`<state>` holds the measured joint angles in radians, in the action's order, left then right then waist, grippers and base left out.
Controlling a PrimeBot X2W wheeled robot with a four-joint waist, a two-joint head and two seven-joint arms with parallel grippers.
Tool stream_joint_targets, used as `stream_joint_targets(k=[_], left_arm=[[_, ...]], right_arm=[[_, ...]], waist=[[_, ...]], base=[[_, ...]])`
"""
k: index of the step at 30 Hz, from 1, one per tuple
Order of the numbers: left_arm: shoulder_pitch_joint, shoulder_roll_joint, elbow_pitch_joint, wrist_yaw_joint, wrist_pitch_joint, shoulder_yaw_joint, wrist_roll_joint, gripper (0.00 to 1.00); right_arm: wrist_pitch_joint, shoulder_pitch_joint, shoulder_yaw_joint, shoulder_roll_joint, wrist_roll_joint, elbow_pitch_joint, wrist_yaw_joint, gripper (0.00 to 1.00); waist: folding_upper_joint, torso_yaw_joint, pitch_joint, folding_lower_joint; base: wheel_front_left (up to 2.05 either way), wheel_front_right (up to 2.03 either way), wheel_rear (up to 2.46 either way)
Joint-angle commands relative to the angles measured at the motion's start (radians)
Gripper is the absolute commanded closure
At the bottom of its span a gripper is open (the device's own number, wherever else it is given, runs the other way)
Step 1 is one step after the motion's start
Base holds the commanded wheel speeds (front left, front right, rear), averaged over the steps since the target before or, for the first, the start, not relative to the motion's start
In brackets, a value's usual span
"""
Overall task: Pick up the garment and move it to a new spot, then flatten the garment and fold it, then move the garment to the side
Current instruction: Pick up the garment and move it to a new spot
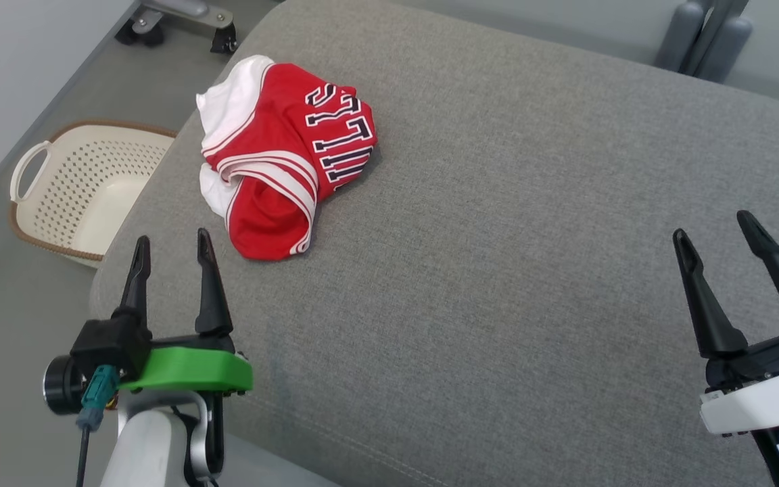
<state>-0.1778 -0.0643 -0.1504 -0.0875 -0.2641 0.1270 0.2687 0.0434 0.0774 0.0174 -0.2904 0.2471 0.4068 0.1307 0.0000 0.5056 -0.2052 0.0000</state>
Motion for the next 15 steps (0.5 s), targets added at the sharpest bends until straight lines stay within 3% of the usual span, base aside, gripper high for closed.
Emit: stream_joint_targets(k=[1,8,15], left_arm=[[-0.052,0.010,-0.023,0.010,0.000,0.008,0.016,0.00],[-0.278,0.014,-0.302,0.053,0.000,0.062,0.117,0.00],[-0.451,0.012,-0.636,0.084,0.000,0.111,0.252,0.00]], right_arm=[[0.011,-0.023,0.008,-0.020,-0.002,0.019,0.000,0.00],[0.045,-0.071,0.039,-0.071,0.010,0.075,0.000,0.00],[0.024,-0.092,0.068,-0.086,0.024,0.070,0.000,0.00]], waist=[[0.0000,-0.015,-0.154,0.0000],[0.0000,-0.097,-0.323,0.0000],[0.0000,-0.158,-0.388,0.0000]], base=[[0.00,0.00,0.00],[0.00,0.00,0.00],[0.00,0.00,0.00]])
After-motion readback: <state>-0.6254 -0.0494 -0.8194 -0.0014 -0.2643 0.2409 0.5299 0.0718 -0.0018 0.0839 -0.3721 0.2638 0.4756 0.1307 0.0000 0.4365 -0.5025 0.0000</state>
